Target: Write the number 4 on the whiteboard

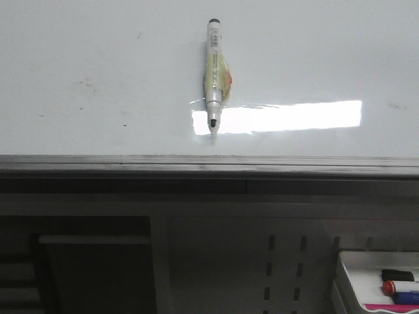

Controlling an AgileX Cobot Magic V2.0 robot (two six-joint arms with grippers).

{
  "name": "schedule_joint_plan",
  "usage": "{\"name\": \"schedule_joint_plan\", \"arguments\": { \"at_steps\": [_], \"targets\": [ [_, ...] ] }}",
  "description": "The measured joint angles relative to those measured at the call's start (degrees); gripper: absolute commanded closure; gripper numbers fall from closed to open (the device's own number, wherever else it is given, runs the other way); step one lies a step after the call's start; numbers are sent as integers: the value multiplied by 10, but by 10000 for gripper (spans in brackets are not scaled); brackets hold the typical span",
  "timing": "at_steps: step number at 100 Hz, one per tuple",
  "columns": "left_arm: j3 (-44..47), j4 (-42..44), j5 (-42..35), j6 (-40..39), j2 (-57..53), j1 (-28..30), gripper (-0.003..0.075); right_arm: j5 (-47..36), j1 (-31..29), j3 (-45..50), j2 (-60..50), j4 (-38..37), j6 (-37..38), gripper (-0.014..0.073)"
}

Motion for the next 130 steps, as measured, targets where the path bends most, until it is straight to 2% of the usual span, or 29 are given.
{"name": "schedule_joint_plan", "arguments": {
  "at_steps": [68,88,98,108,119,130],
  "targets": [
    [0,0,0,0,0,12,741,0,0,0,0,0,0,661],
    [0,60,-11,0,0,12,741,-1,0,0,0,0,0,661],
    [0,66,-17,0,0,12,741,-29,0,0,0,0,0,661],
    [0,30,-35,0,0,12,741,-99,0,0,0,31,0,661],
    [0,-97,-91,0,0,12,741,-168,0,0,0,97,0,661],
    [0,-188,-144,0,0,12,741,-189,0,0,0,161,0,661]
  ]
}}
